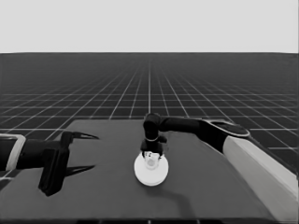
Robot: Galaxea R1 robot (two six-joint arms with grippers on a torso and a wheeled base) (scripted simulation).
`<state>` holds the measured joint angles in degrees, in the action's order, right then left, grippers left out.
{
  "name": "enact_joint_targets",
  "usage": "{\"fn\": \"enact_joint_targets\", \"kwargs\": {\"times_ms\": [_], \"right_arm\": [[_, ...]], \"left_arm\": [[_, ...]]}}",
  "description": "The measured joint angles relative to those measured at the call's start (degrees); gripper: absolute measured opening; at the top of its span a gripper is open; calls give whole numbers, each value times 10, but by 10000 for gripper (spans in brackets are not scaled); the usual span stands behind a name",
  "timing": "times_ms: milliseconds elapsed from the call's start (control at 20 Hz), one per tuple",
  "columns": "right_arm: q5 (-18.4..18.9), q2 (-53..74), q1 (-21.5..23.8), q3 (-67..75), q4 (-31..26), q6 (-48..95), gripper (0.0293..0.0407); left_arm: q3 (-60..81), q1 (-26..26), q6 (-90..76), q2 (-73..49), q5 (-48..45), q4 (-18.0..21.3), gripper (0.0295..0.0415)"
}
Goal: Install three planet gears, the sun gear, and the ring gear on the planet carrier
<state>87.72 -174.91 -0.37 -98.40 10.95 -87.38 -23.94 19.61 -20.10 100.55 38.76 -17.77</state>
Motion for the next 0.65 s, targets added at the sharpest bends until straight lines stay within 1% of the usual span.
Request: {"fn": "enact_joint_targets", "kwargs": {"times_ms": [50,150,400,450,500,550,650], "right_arm": [[2,1,9,3,-8,41,385],[3,1,18,6,-15,80,385],[3,2,21,7,-19,100,385],[16,100,33,182,-29,28,385],[20,161,44,264,-39,4,385],[21,195,51,305,-46,-3,385],[21,226,58,339,-53,-6,385]], "left_arm": [[0,0,0,0,0,0,385],[0,0,0,0,0,0,385],[0,0,0,0,0,0,385],[0,0,0,0,0,0,385],[0,0,0,0,0,0,385],[0,0,0,0,0,0,385],[0,0,0,0,0,0,385]]}}
